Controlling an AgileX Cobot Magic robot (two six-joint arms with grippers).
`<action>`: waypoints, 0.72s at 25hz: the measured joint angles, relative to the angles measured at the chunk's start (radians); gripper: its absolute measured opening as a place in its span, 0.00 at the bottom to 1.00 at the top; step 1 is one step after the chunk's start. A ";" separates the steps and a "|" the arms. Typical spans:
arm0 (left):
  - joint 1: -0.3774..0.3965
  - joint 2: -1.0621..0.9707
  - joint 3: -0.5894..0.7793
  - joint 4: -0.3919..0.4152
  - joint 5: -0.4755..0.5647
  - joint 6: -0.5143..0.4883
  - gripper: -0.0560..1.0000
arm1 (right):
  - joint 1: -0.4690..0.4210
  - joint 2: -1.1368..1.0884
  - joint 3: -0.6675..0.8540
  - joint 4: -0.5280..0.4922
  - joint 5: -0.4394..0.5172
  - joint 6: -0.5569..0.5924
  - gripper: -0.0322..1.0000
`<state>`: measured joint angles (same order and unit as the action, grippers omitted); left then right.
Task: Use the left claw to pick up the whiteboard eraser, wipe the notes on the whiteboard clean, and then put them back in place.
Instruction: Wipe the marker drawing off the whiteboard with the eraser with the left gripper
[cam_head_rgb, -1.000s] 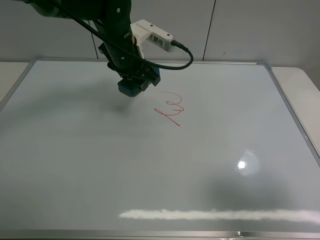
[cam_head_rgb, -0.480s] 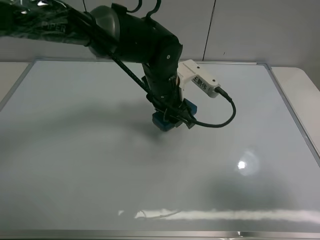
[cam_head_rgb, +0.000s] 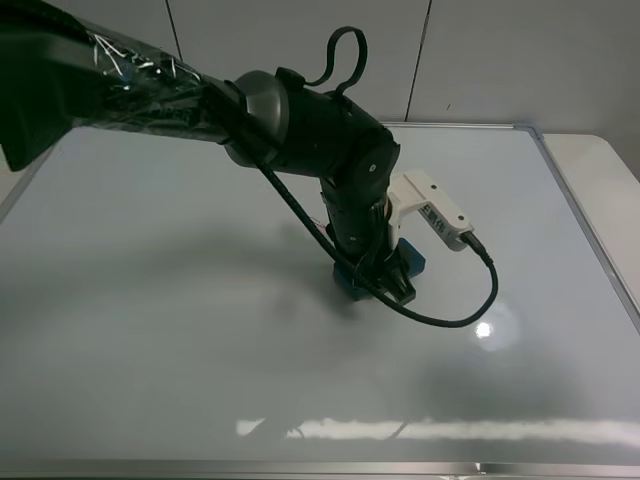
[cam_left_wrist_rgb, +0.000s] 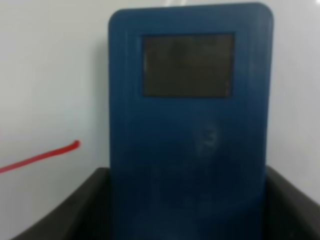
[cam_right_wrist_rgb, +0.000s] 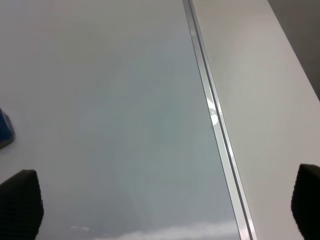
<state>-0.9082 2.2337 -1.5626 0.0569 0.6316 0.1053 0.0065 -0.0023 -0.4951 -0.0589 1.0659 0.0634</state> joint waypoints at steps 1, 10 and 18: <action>0.000 0.006 0.000 0.000 -0.002 0.003 0.58 | 0.000 0.000 0.000 0.000 0.000 0.000 0.99; 0.050 0.012 -0.002 -0.023 -0.043 0.060 0.58 | 0.000 0.000 0.000 0.000 0.000 0.000 0.99; 0.187 0.013 -0.005 -0.024 -0.077 0.105 0.58 | 0.000 0.000 0.000 0.000 0.000 0.000 0.99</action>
<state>-0.7216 2.2468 -1.5680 0.0324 0.5549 0.2102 0.0065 -0.0023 -0.4951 -0.0589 1.0659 0.0634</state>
